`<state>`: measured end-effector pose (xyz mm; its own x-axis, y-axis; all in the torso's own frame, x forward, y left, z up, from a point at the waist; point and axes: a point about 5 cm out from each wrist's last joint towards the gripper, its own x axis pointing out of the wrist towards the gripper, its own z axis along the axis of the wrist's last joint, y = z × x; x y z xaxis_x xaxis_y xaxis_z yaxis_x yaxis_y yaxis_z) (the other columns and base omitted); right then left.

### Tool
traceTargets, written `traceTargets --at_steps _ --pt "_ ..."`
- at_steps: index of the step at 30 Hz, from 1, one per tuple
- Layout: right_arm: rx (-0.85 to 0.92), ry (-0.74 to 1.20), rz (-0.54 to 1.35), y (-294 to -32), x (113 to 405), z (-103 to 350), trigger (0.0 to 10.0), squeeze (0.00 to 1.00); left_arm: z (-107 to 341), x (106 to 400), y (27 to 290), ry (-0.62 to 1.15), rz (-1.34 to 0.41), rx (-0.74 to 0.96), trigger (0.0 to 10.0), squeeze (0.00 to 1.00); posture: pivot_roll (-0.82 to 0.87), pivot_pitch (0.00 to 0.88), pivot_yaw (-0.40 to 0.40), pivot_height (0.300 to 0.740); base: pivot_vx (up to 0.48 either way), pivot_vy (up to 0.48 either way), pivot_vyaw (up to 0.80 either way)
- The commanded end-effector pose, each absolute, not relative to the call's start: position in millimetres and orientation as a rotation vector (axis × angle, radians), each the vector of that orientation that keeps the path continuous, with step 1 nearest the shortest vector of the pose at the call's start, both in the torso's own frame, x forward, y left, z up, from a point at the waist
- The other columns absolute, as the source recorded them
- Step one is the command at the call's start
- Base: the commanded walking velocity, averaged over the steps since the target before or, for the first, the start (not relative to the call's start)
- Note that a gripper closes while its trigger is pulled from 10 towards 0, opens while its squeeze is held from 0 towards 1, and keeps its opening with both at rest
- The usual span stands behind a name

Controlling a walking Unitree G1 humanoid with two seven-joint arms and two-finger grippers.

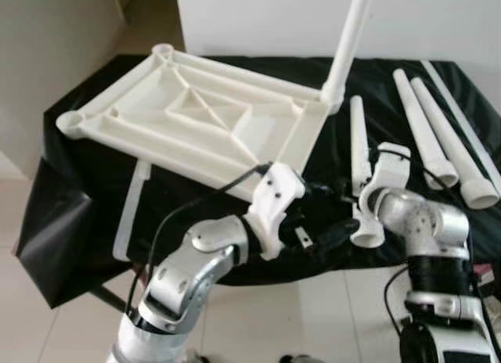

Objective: Building children table

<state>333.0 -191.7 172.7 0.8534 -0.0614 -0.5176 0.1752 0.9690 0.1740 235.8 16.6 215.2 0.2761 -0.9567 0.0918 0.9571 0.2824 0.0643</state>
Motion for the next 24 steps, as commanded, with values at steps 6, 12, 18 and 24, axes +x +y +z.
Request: traceTargets --at_steps 6,12,18,24 --pt "0.286 0.699 -0.129 -199 334 172 10.0 0.00 217 239 19 -0.112 -1.201 -0.032 10.0 0.00 -0.05 0.125 -0.034 0.740 0.000 0.000 0.00" --pt "0.286 0.738 -0.120 -201 335 176 8.8 0.00 217 238 19 -0.110 -1.202 -0.035 10.0 0.00 -0.06 0.125 -0.034 0.740 0.000 0.000 0.00" --pt "0.343 0.799 -0.107 -204 337 180 0.0 0.00 220 243 20 -0.117 -1.194 -0.038 10.0 0.00 -0.06 0.114 -0.030 0.740 0.000 0.000 0.00" --pt "0.435 0.694 -0.074 -200 343 188 0.0 0.00 225 253 23 -0.141 -1.173 -0.016 10.0 0.00 -0.06 0.098 -0.019 0.740 0.000 0.000 0.00"
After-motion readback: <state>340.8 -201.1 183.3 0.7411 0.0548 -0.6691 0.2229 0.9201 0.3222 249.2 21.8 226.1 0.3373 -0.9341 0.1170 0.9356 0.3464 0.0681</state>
